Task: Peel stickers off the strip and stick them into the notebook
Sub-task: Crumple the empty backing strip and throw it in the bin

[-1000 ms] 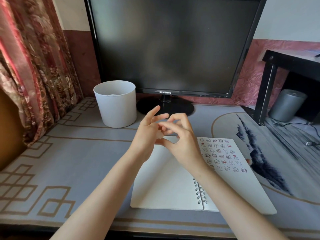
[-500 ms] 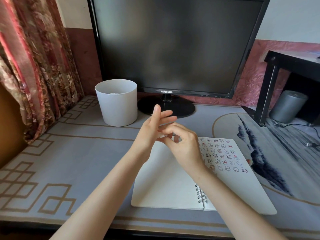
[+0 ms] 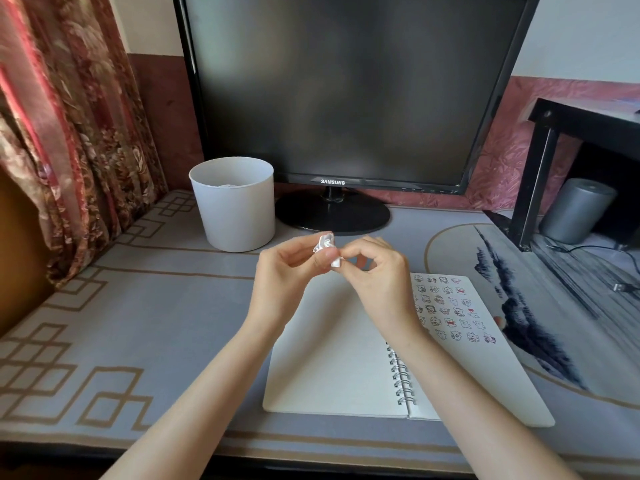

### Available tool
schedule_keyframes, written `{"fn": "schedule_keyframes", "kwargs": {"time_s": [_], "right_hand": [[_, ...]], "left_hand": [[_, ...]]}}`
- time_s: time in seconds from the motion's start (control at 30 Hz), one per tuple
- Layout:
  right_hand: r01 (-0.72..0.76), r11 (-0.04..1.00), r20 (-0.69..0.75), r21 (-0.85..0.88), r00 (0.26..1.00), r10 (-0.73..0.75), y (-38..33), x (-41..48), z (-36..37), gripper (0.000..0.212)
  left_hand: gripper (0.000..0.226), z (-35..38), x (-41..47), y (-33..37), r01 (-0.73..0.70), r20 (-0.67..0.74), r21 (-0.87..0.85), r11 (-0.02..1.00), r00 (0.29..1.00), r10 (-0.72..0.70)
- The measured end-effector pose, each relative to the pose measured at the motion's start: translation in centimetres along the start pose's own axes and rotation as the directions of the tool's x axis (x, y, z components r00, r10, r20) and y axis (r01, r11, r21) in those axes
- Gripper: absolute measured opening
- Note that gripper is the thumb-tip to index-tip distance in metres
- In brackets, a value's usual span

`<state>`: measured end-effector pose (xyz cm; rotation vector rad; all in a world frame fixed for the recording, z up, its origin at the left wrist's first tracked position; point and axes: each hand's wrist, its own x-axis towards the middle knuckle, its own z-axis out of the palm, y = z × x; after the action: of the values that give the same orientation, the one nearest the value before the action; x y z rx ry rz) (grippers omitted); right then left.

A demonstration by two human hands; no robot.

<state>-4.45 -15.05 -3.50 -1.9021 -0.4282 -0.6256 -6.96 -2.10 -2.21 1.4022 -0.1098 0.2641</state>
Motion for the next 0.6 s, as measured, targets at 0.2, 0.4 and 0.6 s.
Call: {"fn": "schedule_keyframes", "kwargs": {"time_s": [0.2,0.4,0.6], "right_hand": [[-0.146,0.98,0.244,0.136,0.963,0.11,-1.2,0.5,-1.2,0.011],[-0.137,0.976,0.259,0.171,0.962,0.09,-1.6,1.1,-0.2,0.037],[-0.108,0.983,0.293,0.15,0.954,0.06,-1.4,2.1,1.9,0.015]], "left_hand": [[0.014,-0.6,0.3,-0.4,-0.047,-0.047,0.021,0.999,0.998,0.048],[0.006,-1.2,0.8,-0.4,-0.056,-0.073,0.071,0.996,0.995,0.061],[0.013,-2.7,0.9,-0.1,-0.017,-0.112,0.038,0.999,0.994,0.021]]}}
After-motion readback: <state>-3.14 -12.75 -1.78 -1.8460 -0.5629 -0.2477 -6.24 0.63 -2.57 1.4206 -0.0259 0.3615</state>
